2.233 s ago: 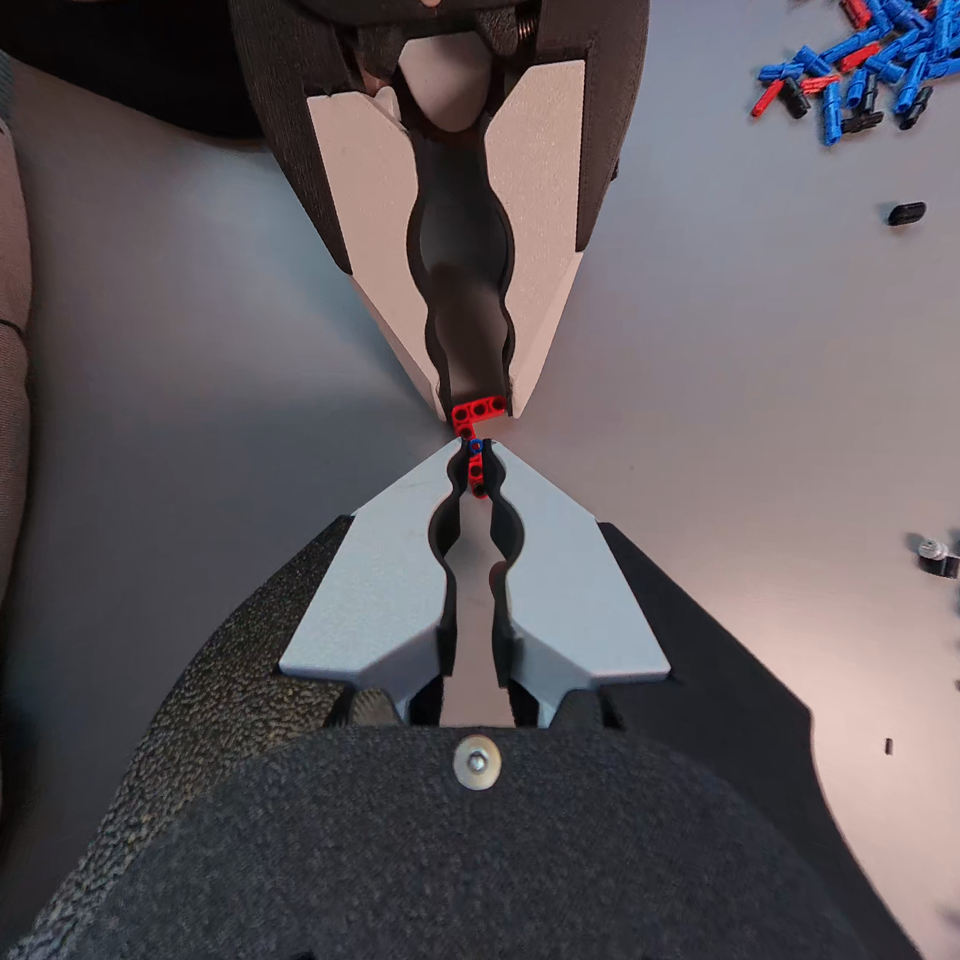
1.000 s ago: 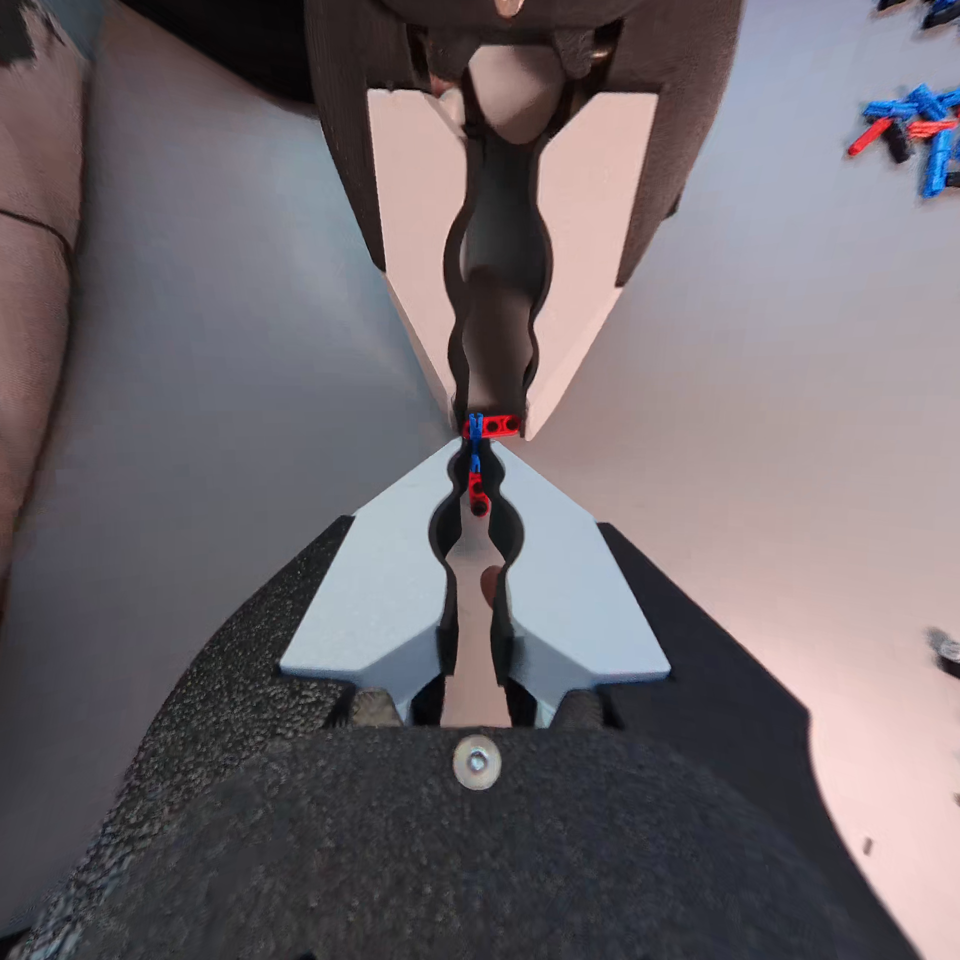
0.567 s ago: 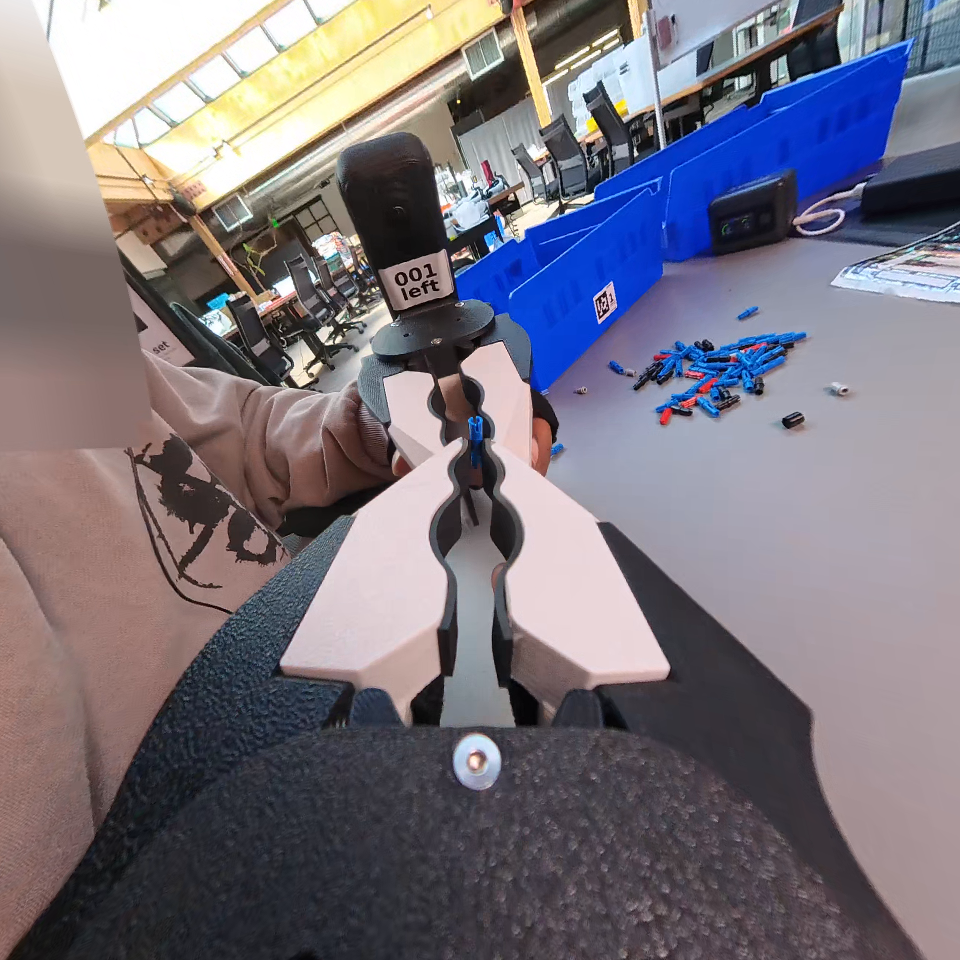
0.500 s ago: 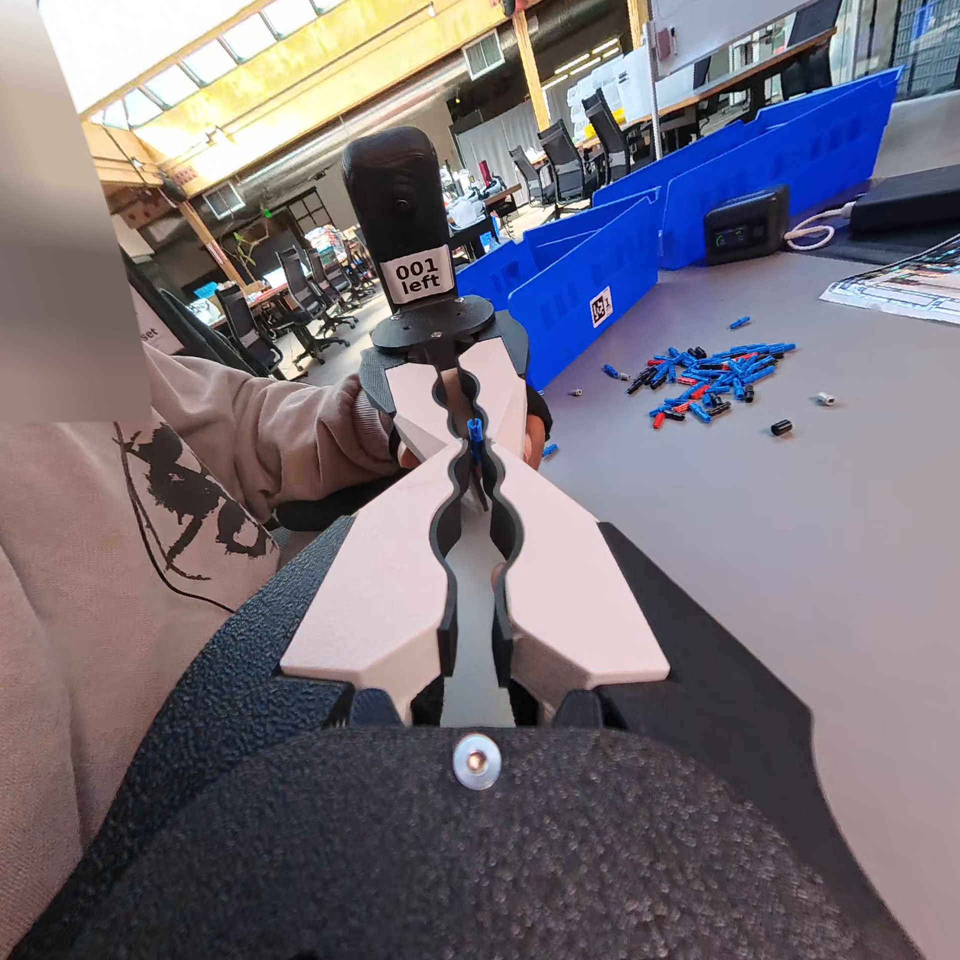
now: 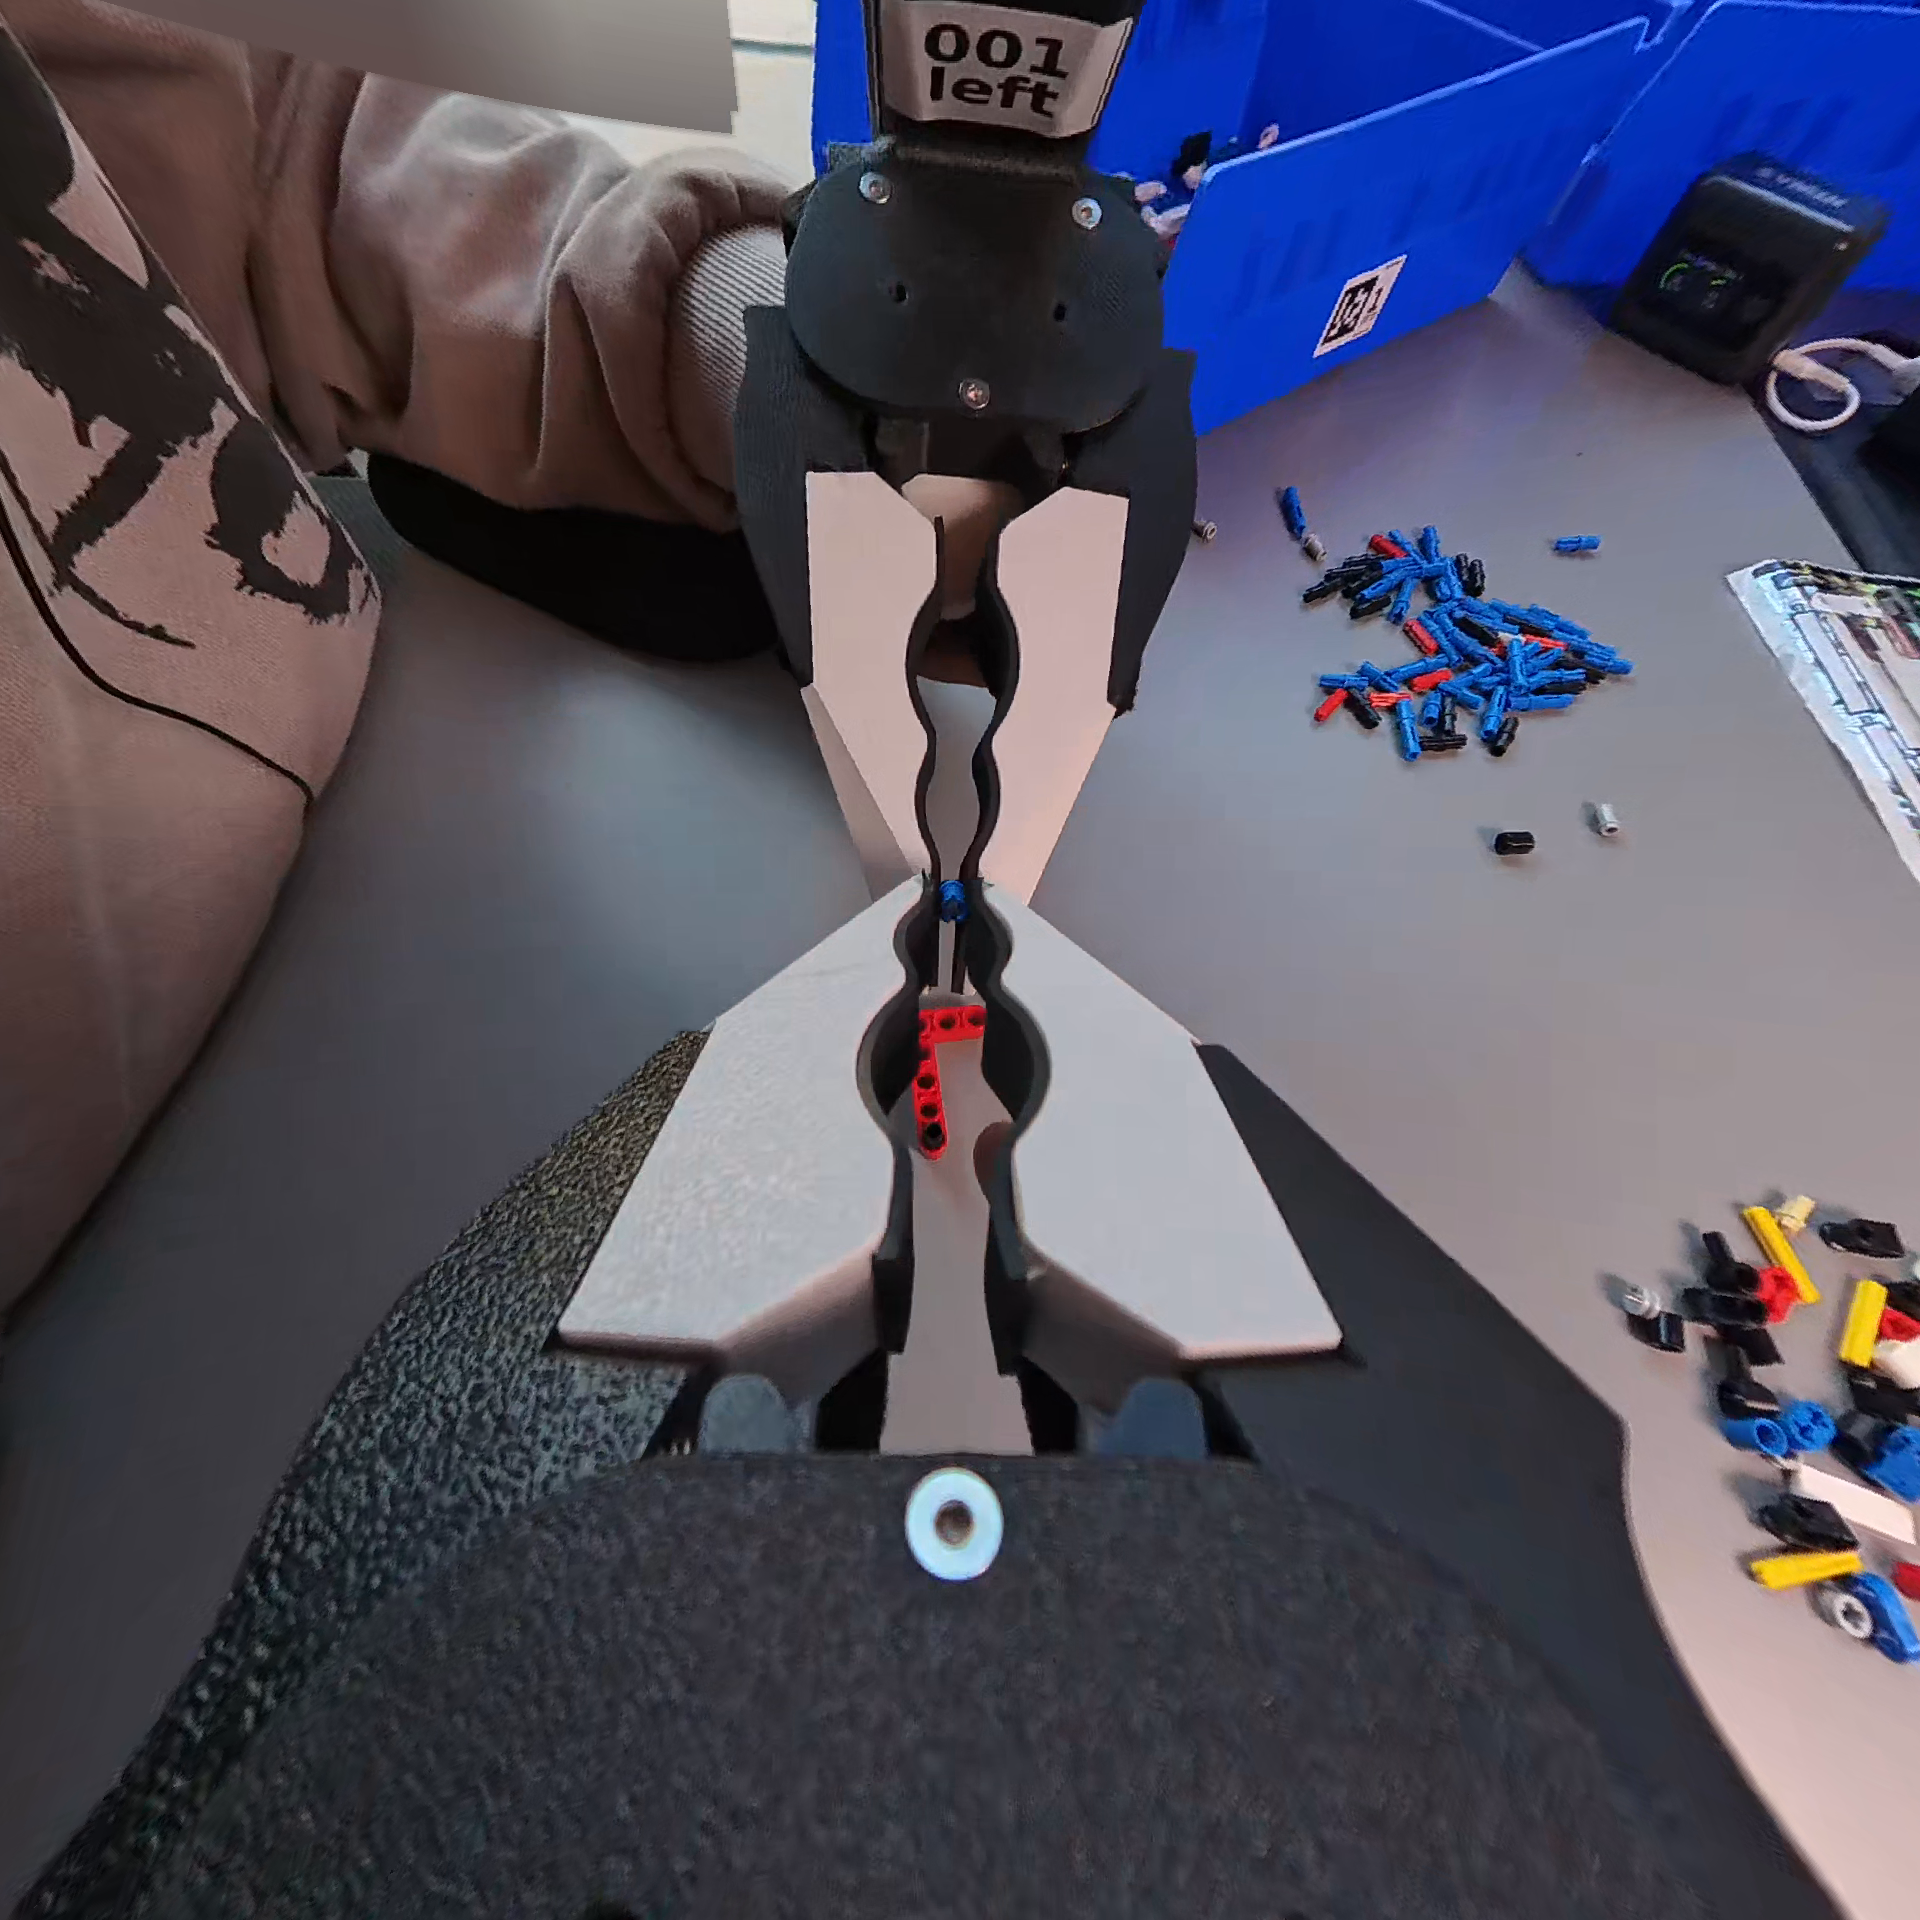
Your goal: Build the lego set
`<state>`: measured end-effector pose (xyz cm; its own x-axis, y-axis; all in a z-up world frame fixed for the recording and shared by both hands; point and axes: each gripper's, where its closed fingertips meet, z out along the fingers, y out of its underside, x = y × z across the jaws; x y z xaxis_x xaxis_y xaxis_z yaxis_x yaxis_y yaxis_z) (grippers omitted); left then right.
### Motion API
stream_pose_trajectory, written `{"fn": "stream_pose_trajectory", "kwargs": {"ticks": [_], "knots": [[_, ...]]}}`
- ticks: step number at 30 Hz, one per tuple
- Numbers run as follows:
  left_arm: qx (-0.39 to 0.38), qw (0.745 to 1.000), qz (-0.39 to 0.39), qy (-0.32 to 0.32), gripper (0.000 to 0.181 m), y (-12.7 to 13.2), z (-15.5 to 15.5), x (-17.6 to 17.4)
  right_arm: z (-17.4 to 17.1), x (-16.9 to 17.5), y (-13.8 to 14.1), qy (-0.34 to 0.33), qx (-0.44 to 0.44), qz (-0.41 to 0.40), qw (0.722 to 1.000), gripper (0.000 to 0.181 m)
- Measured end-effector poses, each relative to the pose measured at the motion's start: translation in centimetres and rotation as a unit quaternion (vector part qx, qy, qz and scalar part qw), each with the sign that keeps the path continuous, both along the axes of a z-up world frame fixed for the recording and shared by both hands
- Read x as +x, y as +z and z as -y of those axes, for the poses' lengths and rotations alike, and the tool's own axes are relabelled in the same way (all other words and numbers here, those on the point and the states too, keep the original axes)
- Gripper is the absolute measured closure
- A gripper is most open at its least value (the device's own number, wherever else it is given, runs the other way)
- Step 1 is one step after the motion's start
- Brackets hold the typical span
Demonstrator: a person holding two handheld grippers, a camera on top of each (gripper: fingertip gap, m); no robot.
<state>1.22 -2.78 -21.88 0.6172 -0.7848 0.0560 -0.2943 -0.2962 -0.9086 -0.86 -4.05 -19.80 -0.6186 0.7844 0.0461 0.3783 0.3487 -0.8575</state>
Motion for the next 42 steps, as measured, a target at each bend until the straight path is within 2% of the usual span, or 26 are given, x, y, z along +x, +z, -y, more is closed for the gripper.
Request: {"fn": "stream_pose_trajectory", "kwargs": {"ticks": [3, 6, 9, 17, 23, 31, 42], "knots": [[-0.010, 1.000, -0.006, 0.005, 0.176, -0.4, 0.0, -0.2, -0.1, 0.1, -0.2, 0.004, 0.015, 0.021, 1.000, 0.179], [-0.038, 0.997, -0.072, 0.017, 0.141, -2.8, 0.1, -2.2, -0.7, 0.7, -1.9, 0.010, 0.064, 0.077, 0.995, 0.179], [-0.062, 0.992, -0.107, 0.009, 0.133, -4.7, 0.3, -2.8, -0.6, 1.2, -4.3, 0.020, 0.116, 0.123, 0.985, 0.179], [-0.061, 0.989, -0.132, -0.008, 0.140, -5.9, 0.5, -1.6, -0.6, 1.6, -6.8, 0.038, 0.166, 0.162, 0.972, 0.178], [-0.054, 0.989, -0.135, -0.015, 0.158, -6.0, 0.6, -1.2, -0.5, 1.6, -6.8, 0.036, 0.174, 0.179, 0.968, 0.179], [-0.051, 0.989, -0.137, -0.016, 0.158, -6.0, 0.5, -1.3, -0.6, 1.3, -6.9, 0.024, 0.188, 0.209, 0.959, 0.179], [-0.054, 0.989, -0.138, -0.018, 0.158, -6.0, 0.6, -1.3, -0.6, 1.3, -6.9, -0.008, 0.127, 0.215, 0.968, 0.179]]}}
